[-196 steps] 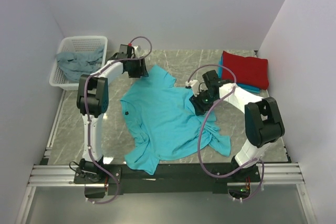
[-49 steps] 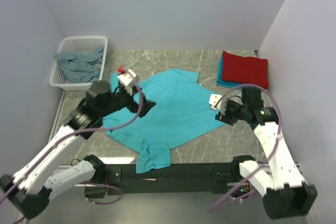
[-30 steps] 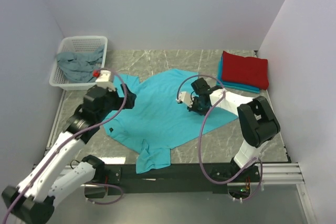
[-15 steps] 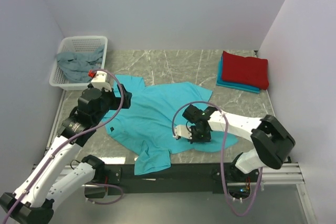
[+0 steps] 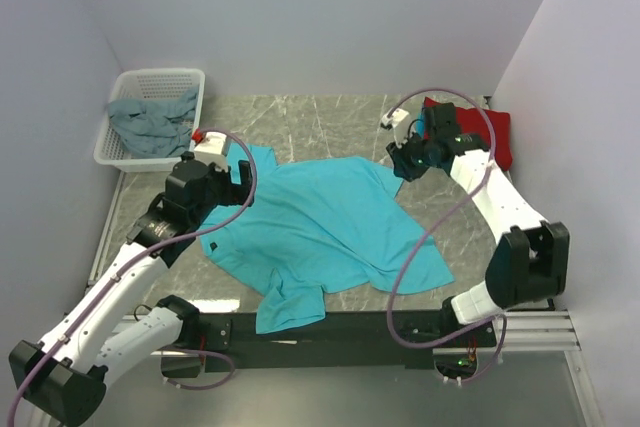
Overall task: Fold and stack the t-shirts
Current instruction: Flatten the tshirt out
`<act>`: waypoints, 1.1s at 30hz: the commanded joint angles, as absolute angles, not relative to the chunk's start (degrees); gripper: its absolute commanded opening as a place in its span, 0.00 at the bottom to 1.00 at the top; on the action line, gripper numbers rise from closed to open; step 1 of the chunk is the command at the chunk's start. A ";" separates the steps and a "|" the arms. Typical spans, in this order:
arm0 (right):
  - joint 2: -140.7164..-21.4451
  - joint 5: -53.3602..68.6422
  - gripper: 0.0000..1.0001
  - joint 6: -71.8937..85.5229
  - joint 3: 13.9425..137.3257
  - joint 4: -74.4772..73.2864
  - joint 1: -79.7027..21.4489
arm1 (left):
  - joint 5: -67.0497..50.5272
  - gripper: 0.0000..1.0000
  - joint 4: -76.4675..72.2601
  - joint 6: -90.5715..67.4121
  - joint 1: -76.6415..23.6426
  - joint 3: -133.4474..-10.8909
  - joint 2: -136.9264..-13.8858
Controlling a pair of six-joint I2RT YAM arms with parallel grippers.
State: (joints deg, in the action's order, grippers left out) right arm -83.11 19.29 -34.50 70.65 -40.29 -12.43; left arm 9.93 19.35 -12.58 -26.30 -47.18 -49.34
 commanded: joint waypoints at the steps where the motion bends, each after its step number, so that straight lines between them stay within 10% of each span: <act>1: -88.75 29.17 0.34 -26.48 72.51 -34.74 -9.76 | 10.81 0.99 13.90 -9.05 -26.02 -44.66 -49.13; 33: -110.57 29.98 0.35 -5.01 83.33 -28.48 1.05 | 9.49 0.99 15.21 -9.14 -25.66 -42.80 -46.85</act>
State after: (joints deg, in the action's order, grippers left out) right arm -109.08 32.62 -6.39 82.00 -26.50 0.80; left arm 9.93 16.99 -10.13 -25.89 -43.07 -47.68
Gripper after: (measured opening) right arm 0.353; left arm 0.995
